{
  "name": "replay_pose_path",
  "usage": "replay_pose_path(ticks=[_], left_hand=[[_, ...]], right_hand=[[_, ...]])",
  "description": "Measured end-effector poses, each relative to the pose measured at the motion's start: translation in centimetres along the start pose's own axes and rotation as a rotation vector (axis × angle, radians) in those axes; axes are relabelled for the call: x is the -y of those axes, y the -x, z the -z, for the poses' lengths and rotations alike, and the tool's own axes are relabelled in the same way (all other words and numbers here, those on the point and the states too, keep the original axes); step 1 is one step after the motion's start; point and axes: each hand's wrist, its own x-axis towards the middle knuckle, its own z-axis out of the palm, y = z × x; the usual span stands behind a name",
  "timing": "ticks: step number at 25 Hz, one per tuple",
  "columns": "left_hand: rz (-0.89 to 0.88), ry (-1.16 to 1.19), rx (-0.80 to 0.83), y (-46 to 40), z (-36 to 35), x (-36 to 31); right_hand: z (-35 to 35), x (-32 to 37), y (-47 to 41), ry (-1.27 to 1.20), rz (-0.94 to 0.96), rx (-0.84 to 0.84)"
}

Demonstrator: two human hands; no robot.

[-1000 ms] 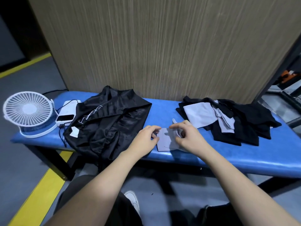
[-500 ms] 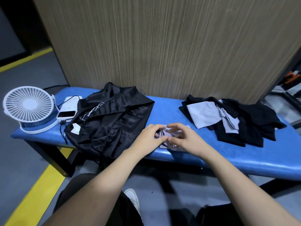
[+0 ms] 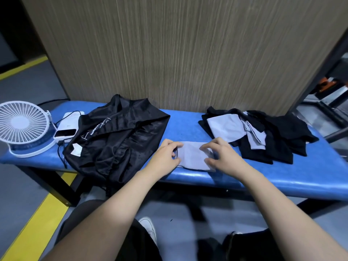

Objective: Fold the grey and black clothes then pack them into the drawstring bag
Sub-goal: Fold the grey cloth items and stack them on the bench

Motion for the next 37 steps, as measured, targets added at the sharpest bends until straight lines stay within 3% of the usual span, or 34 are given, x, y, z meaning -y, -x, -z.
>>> replay_pose_path(ticks=[4, 8, 12, 17, 27, 31, 34, 37], left_hand=[[-0.072, -0.149, 0.026, 0.2, -0.2, -0.4], [-0.033, -0.298, -0.047, 0.1, -0.1, -0.7], [-0.004, -0.409, -0.054, 0.0, 0.0, -0.5], [-0.038, -0.320, -0.147, -2.3, -1.0, -3.7], [0.076, -0.025, 0.048, -9.8, -6.2, -8.8], [0.150, 0.087, 0.018, -11.7, -7.7, -8.8], [0.088, 0.095, -0.043, -11.6, -7.9, -9.8], [-0.096, 0.177, -0.202, -10.3, -6.9, -11.6]], right_hand=[[-0.4, -0.7, -0.2, 0.100, -0.001, 0.070], [-0.7, -0.3, -0.7, 0.177, 0.023, 0.072], [-0.3, -0.1, -0.7, -0.018, 0.037, 0.017], [1.1, -1.4, -0.2, 0.040, 0.009, -0.132], [3.8, -8.1, 1.0, 0.162, -0.194, -0.262], [3.6, -8.2, 0.5, 0.116, -0.209, -0.279], [3.2, -8.1, 0.2, 0.101, -0.229, -0.232], [3.4, -7.8, 0.3, 0.059, -0.219, -0.270]])
